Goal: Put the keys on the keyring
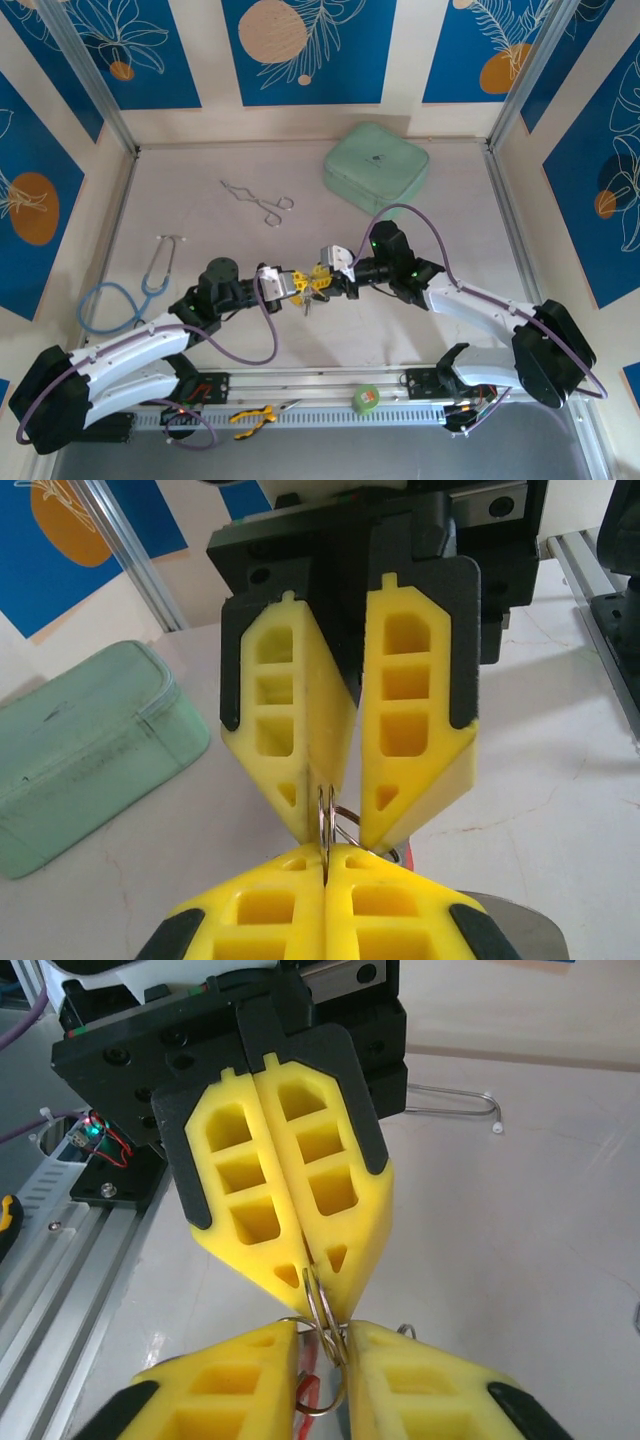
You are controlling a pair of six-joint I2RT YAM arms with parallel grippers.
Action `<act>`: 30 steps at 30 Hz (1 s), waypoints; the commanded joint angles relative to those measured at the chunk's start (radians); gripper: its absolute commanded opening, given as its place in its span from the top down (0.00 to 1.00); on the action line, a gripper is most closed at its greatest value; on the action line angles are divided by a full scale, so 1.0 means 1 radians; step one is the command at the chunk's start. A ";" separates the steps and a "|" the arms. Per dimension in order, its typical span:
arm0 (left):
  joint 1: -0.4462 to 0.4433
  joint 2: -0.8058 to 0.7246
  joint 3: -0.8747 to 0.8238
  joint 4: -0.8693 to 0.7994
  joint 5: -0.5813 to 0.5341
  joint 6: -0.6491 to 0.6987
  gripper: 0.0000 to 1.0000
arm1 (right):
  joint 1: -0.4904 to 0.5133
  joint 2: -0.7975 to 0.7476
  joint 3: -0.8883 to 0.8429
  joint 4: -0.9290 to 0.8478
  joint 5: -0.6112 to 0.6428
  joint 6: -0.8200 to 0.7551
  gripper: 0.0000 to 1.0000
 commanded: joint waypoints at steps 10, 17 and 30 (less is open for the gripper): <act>0.002 -0.038 0.024 -0.072 -0.043 0.024 0.72 | 0.022 -0.011 0.047 -0.107 0.020 -0.093 1.00; -0.002 -0.039 0.158 -0.373 -0.073 0.151 0.73 | 0.087 0.035 0.179 -0.377 0.222 -0.246 1.00; -0.001 -0.012 0.175 -0.320 -0.030 0.139 1.00 | 0.130 0.050 0.237 -0.376 0.255 -0.238 1.00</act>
